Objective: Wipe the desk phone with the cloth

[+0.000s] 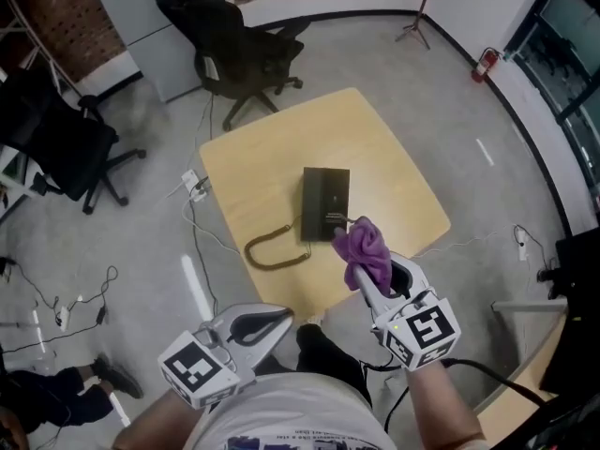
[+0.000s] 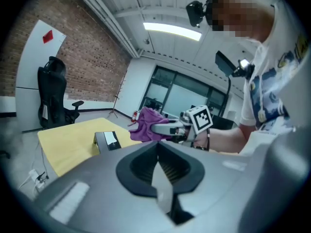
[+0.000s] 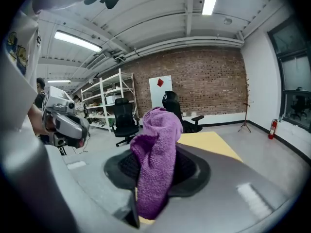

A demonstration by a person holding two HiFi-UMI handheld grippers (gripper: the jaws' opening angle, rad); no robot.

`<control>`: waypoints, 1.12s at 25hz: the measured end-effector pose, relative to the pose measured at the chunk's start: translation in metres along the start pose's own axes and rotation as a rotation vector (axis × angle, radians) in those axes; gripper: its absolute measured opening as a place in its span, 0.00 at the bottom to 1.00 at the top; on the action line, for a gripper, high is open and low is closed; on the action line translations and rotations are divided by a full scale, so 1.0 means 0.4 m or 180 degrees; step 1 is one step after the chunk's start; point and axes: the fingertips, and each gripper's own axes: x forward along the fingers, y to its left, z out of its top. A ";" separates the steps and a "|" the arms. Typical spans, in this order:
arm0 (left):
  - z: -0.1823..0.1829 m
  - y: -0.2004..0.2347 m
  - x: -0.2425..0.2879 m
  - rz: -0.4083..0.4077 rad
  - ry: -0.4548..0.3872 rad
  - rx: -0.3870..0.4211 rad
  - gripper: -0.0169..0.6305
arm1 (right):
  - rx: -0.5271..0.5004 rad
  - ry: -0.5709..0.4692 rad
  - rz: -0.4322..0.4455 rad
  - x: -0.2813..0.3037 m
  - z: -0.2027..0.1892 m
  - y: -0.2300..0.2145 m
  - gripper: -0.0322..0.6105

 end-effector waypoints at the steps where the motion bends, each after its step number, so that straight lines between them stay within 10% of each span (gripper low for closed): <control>1: 0.004 0.008 0.016 0.0046 -0.0001 -0.0024 0.03 | -0.0006 0.0023 0.0032 0.025 -0.003 -0.024 0.24; 28: 0.062 0.148 0.004 0.0229 0.0178 -0.0372 0.03 | 0.0090 0.0734 -0.0319 0.469 -0.219 -0.265 0.24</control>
